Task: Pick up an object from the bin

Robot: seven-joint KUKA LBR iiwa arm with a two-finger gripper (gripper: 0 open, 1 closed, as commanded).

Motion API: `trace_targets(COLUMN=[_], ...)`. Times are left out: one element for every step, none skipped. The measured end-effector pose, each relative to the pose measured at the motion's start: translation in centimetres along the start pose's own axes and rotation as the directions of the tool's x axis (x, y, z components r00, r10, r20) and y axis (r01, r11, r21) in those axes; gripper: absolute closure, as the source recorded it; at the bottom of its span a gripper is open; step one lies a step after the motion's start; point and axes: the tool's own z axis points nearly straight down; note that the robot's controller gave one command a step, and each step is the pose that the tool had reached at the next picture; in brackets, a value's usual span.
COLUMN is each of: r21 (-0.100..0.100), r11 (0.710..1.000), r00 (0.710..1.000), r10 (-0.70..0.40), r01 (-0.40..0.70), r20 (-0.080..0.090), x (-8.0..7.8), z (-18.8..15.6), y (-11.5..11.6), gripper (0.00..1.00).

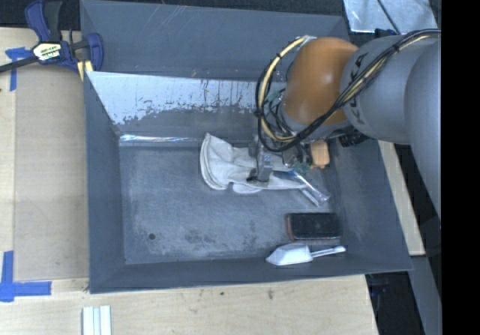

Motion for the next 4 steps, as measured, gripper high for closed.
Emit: trace_targets(r21=[0.000,0.001,0.002,0.002], r11=[1.000,0.997,0.997,0.997], r00=[1.000,0.997,0.997,0.997], r10=[0.000,-0.071,-0.071,-0.075], r01=[0.000,0.071,0.071,0.075], r20=[0.000,-0.015,-0.015,-0.021], x=[0.0,1.0,1.0,1.7], z=[0.0,-8.8,-8.8,-14.1], y=[0.0,4.4,4.4,2.9], gripper=[1.00,1.00,1.00,1.00])
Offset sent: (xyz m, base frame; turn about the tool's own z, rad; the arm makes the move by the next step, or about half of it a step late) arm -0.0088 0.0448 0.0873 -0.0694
